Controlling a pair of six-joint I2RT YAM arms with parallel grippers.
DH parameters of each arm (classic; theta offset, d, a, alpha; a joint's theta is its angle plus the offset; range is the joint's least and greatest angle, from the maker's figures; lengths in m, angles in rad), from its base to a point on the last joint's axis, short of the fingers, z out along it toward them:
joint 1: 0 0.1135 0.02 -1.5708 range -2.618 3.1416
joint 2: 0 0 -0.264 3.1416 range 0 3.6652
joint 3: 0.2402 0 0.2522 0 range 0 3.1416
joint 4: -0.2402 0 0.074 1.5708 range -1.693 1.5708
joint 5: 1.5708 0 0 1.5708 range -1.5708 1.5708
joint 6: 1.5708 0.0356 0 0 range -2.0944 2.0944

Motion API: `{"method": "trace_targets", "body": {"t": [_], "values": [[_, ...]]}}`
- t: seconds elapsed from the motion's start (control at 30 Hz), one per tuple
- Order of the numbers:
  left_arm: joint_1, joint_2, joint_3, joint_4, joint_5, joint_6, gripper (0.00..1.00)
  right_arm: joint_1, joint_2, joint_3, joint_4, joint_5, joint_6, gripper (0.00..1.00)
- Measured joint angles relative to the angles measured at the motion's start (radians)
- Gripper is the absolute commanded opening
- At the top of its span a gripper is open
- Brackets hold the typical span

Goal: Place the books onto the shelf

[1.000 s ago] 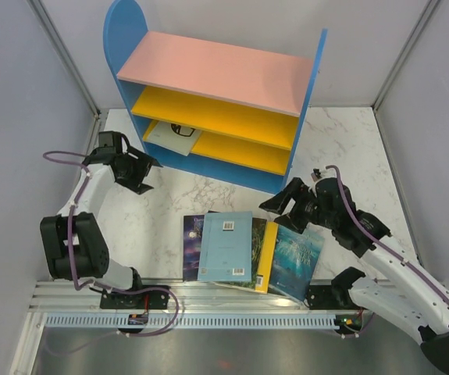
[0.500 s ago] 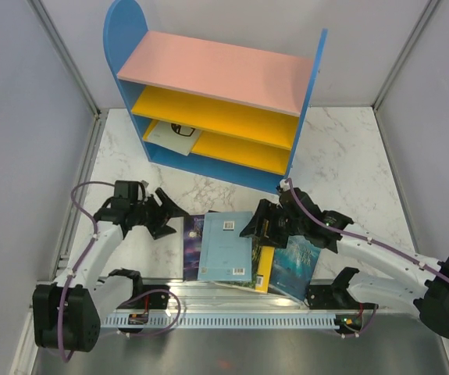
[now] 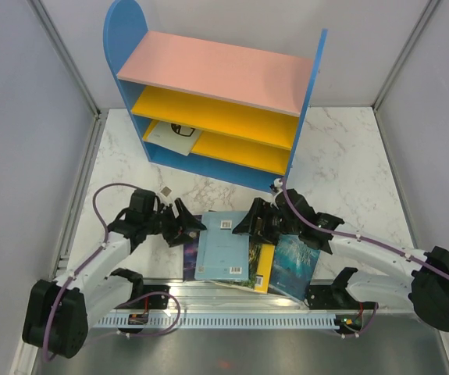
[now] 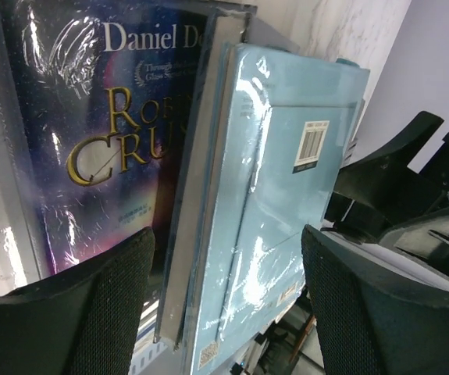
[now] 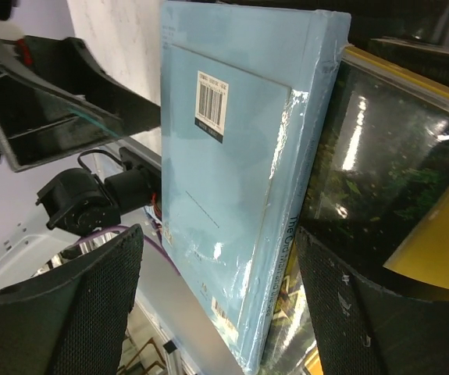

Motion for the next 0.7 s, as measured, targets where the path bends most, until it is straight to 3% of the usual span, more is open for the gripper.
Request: {"method": "trace_targets", "body": {"t": [0.23,0.33,0.5,0.7], "values": [[-0.004,0.071,-0.202,0.286,0.106,-0.121,0.77,0.006,-0.014,-0.122,0.221,-0.01,0.046,0.83],[-0.004,0.071,-0.23,0.363,0.135,-0.161,0.69,0.006,-0.035,-0.182,0.316,-0.01,0.076,0.84],[-0.004,0.063,-0.233,0.42,0.136,-0.186,0.46,0.006,-0.045,-0.261,0.462,-0.01,0.125,0.84],[-0.004,0.045,-0.235,0.43,0.136,-0.195,0.45,0.006,-0.001,-0.312,0.629,-0.02,0.184,0.84]]}}
